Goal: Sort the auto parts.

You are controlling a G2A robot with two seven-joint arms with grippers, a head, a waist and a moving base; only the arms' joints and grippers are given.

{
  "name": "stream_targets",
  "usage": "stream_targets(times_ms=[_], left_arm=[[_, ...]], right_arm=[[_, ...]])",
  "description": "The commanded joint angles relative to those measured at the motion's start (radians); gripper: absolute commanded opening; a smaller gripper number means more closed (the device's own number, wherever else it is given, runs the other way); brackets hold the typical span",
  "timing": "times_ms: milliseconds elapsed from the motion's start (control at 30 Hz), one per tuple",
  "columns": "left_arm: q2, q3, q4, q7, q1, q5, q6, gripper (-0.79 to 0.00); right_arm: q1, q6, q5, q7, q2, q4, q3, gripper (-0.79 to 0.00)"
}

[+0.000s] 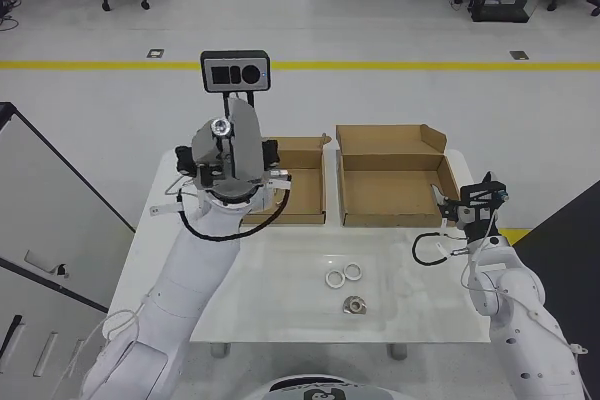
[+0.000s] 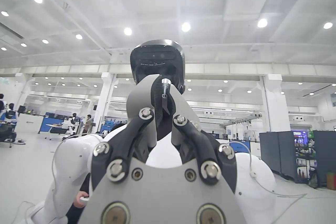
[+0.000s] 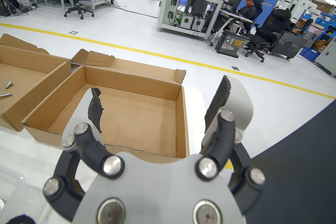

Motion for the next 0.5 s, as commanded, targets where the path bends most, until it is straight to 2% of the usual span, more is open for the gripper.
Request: stream_targets(times_ms=[0, 267, 467], left_arm=[[-0.007, -0.014, 0.012, -0.003, 0.001, 0.056, 0.004, -0.785], [-0.014, -0.048, 0.059, 0.014, 0.003, 0.337, -0.014, -0.785], [-0.02, -0.044, 0.05, 0.021, 0.011, 0.326, -0.021, -0.785]], right_arm=[[0.0, 0.0, 0.0, 0.0, 0.0, 0.0, 0.0, 0.0], [0.0, 0.0, 0.0, 0.0, 0.0, 0.0, 0.0, 0.0], [0.0, 0.0, 0.0, 0.0, 0.0, 0.0, 0.0, 0.0]])
